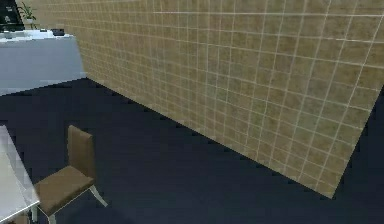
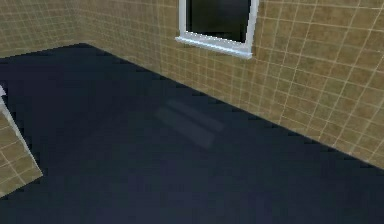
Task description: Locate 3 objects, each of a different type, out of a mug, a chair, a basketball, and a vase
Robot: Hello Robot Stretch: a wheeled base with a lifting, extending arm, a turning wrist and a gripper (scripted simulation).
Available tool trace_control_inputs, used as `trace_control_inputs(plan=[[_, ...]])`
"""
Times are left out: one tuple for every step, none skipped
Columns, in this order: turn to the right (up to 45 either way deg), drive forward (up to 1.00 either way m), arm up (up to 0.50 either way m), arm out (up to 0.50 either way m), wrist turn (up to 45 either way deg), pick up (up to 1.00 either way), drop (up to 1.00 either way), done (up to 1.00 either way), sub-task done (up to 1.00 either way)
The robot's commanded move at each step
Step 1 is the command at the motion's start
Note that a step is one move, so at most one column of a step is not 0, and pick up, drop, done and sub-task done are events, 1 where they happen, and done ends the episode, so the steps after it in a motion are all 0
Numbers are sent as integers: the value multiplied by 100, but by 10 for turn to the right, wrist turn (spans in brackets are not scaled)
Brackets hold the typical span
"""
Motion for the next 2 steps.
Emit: trace_control_inputs(plan=[[0, 100, 0, 0, 0, 0, 0, 0, 0], [-30, 0, 0, 0, 0, 0, 0, 0, 0]])
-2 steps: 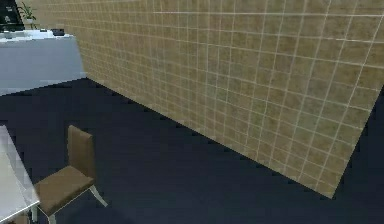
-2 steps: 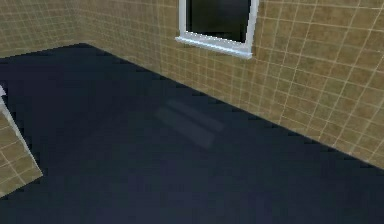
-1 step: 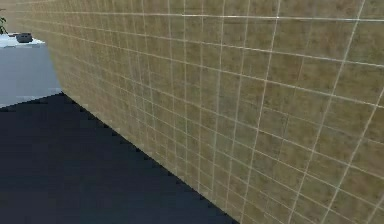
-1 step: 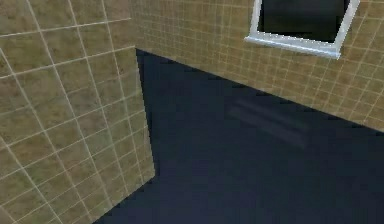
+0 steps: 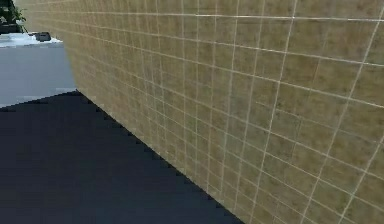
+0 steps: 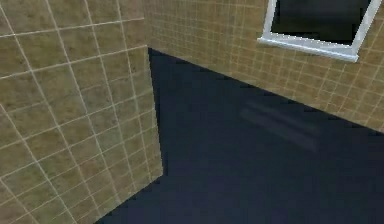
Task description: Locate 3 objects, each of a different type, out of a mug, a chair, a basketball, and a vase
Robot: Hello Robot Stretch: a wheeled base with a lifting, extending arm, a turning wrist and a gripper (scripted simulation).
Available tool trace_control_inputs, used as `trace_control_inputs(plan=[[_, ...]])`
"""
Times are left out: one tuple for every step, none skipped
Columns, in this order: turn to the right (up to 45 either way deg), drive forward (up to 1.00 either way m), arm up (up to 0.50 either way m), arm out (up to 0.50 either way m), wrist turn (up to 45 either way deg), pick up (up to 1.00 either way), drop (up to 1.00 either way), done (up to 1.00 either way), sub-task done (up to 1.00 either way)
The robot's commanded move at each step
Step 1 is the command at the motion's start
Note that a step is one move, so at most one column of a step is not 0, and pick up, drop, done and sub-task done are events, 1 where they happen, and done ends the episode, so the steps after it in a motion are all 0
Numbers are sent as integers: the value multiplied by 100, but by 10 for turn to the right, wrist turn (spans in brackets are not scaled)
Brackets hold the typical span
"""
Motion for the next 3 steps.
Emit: trace_control_inputs(plan=[[0, 40, 0, 0, 0, 0, 0, 0, 0], [-420, 0, 0, 0, 0, 0, 0, 0, 0], [0, 85, 0, 0, 0, 0, 0, 0, 0]])
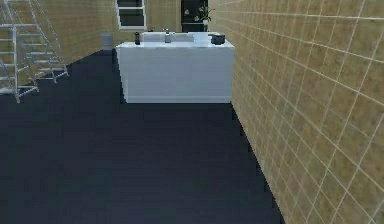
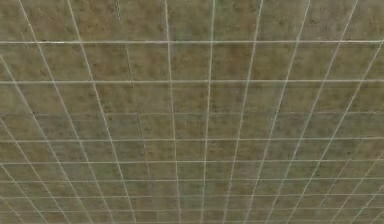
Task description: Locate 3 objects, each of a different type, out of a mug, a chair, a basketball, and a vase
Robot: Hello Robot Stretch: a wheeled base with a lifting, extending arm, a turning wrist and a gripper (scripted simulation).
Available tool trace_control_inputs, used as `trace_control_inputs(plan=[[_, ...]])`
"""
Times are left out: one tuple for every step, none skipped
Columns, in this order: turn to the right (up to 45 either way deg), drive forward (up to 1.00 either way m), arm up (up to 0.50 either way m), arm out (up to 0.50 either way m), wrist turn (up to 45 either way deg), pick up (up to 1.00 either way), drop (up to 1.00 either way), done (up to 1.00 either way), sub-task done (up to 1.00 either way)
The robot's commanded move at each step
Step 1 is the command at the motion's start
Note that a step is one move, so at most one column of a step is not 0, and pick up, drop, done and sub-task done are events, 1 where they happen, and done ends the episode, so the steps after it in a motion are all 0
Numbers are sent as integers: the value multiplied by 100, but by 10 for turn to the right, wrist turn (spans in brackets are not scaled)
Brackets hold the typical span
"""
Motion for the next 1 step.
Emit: trace_control_inputs(plan=[[-420, 0, 0, 0, 0, 0, 0, 0, 0]])
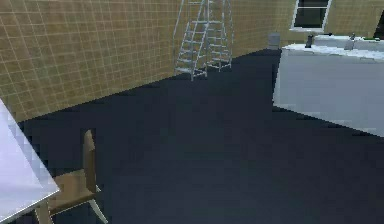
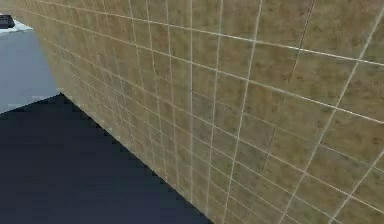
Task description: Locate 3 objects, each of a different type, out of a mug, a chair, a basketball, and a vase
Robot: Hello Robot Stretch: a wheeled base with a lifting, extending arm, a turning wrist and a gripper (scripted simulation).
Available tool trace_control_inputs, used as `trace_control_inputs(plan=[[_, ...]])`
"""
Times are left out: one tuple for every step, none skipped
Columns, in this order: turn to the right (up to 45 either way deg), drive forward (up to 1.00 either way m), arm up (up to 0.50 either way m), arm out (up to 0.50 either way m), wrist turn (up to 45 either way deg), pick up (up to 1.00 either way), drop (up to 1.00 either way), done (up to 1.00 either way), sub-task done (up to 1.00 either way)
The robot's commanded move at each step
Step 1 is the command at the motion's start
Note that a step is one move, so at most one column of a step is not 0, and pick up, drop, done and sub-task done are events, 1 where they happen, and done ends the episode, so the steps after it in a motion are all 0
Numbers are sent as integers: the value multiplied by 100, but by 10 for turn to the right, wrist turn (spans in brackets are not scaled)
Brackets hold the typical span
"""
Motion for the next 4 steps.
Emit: trace_control_inputs(plan=[[0, 80, 0, 0, 0, 0, 0, 0, 0], [-450, 0, 0, 0, 0, 0, 0, 0, 0], [-300, 0, 0, 0, 0, 0, 0, 0, 0], [0, 0, 0, 0, 0, 0, 0, 0, 100]])
